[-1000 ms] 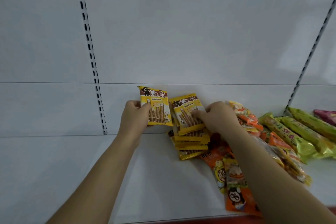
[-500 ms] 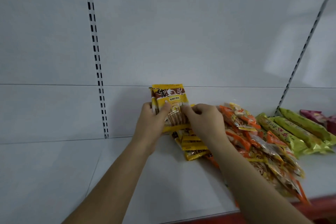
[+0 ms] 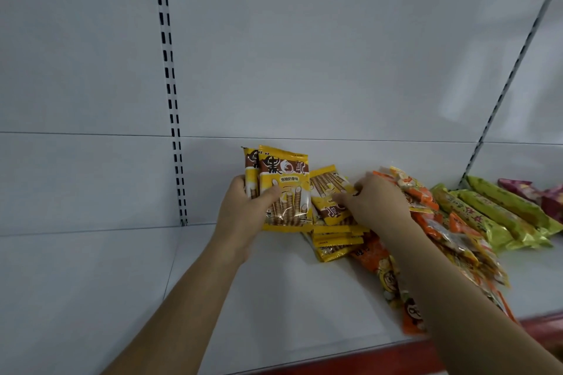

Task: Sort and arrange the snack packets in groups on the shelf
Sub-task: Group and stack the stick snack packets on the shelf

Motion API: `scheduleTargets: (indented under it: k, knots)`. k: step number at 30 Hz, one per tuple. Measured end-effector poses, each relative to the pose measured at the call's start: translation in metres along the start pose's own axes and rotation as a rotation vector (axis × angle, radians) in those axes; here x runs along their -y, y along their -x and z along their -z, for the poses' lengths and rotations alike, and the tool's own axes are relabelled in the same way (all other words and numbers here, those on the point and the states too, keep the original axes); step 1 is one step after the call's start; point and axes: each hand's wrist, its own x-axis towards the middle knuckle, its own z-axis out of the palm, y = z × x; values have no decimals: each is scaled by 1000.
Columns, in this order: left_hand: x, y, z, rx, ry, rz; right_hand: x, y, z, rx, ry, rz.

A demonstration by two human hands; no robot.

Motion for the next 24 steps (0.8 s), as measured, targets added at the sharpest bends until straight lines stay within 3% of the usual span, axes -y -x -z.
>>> scheduleTargets:
  k: [4, 10, 17, 20, 24]
  knots:
    - [1, 1, -1, -7, 20, 10, -1, -1, 5, -72, -11, 22]
    - [-1, 0, -2, -34, 41, -4, -5, -11, 7, 3, -102, 12]
    - [1, -4, 4, -78, 32, -22, -6, -3, 52, -243, -772, 166]
    - [1, -5, 7, -101, 32, -21, -4, 3, 64, -109, -851, 273]
    - [-2, 0, 8, -77, 29, -38, 6, 1, 63, 137, -636, 385]
